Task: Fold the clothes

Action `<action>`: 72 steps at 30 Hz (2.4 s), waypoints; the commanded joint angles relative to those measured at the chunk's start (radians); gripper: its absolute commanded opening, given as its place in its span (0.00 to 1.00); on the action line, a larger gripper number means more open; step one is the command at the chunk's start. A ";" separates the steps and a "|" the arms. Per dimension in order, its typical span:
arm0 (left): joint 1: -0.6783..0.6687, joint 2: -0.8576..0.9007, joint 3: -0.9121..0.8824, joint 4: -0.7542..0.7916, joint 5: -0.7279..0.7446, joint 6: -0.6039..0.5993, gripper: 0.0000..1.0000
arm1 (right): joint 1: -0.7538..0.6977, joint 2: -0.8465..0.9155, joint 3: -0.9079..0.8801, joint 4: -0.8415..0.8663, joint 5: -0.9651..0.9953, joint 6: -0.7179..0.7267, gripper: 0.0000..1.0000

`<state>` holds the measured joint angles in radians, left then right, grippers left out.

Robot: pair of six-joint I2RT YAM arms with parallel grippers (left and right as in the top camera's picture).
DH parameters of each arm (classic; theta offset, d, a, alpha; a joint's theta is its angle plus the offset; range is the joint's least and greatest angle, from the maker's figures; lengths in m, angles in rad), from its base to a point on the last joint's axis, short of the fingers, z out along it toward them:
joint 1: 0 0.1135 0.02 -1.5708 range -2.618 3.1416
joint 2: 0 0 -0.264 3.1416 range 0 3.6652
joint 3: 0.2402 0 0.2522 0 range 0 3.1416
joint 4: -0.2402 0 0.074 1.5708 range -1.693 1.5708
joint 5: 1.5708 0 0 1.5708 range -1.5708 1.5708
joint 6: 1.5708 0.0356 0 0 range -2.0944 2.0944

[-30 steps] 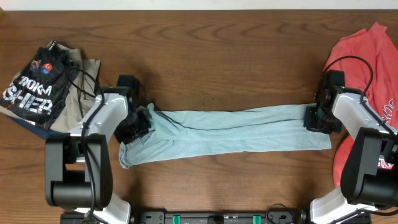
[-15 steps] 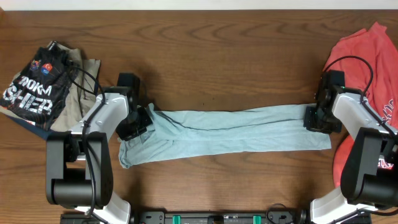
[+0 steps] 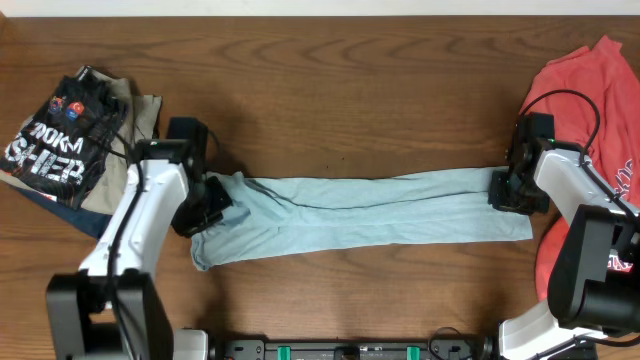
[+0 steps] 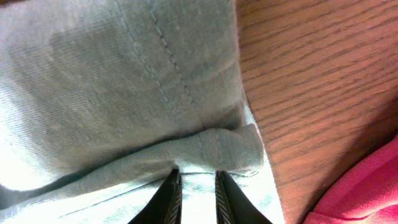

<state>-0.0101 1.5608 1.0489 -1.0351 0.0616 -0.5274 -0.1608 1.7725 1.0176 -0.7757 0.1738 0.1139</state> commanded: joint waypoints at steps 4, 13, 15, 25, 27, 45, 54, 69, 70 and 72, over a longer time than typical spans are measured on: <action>0.004 0.019 -0.051 0.023 -0.072 -0.059 0.06 | -0.018 -0.005 -0.005 -0.003 0.008 0.013 0.18; 0.032 0.021 -0.213 0.140 -0.142 -0.126 0.06 | -0.018 -0.005 -0.005 -0.010 -0.023 0.012 0.24; 0.036 0.021 -0.220 0.142 -0.142 -0.126 0.06 | -0.018 -0.005 -0.004 -0.010 -0.052 0.012 0.27; 0.038 0.018 -0.149 0.127 -0.095 -0.095 0.56 | -0.039 -0.045 0.167 -0.184 -0.074 -0.027 0.37; 0.038 0.013 -0.106 0.105 -0.089 -0.094 0.57 | -0.060 -0.058 0.196 -0.200 -0.080 -0.052 0.39; 0.038 -0.013 -0.045 0.070 -0.088 -0.095 0.62 | -0.220 -0.024 0.034 0.089 -0.315 -0.224 0.51; 0.038 -0.013 -0.045 0.067 -0.088 -0.095 0.62 | -0.218 -0.018 -0.084 0.211 -0.336 -0.224 0.52; 0.038 -0.013 -0.045 0.051 -0.089 -0.070 0.66 | -0.222 -0.018 -0.091 0.261 -0.431 -0.158 0.01; 0.038 -0.013 -0.045 0.051 -0.089 -0.057 0.67 | -0.224 -0.019 -0.071 0.248 -0.420 -0.148 0.01; 0.038 -0.013 -0.045 0.051 -0.089 -0.045 0.70 | -0.225 -0.025 -0.022 0.209 -0.394 -0.137 0.01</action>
<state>0.0238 1.5612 0.9901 -0.9783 -0.0288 -0.6029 -0.3748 1.7447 0.9337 -0.5480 -0.2321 -0.0612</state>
